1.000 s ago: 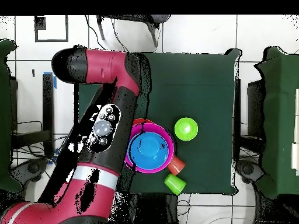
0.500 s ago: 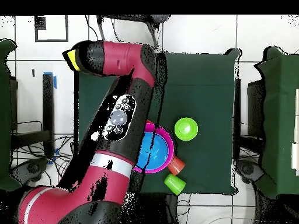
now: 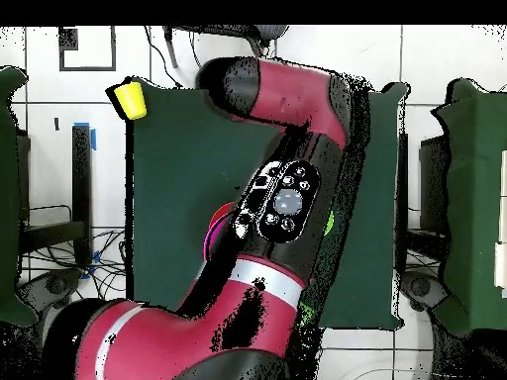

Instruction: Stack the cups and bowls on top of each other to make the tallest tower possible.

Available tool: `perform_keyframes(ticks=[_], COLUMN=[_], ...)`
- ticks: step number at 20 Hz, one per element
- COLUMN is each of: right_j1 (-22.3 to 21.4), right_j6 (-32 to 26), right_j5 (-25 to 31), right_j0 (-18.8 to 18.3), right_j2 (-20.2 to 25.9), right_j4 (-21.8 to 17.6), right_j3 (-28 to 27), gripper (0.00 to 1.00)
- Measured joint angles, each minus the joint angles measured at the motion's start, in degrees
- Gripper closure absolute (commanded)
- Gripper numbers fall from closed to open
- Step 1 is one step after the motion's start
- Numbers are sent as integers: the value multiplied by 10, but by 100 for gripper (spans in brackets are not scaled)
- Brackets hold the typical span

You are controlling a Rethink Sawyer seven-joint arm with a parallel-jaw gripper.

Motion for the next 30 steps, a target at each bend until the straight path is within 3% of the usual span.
perform_keyframes(ticks=[10,30], right_j1=[-44,-89], right_j6=[-30,-30], right_j5=[-24,-24], right_j0=[-61,-62], right_j2=[15,87], right_j4=[-47,-108], right_j3=[18,34], gripper=[0,0])
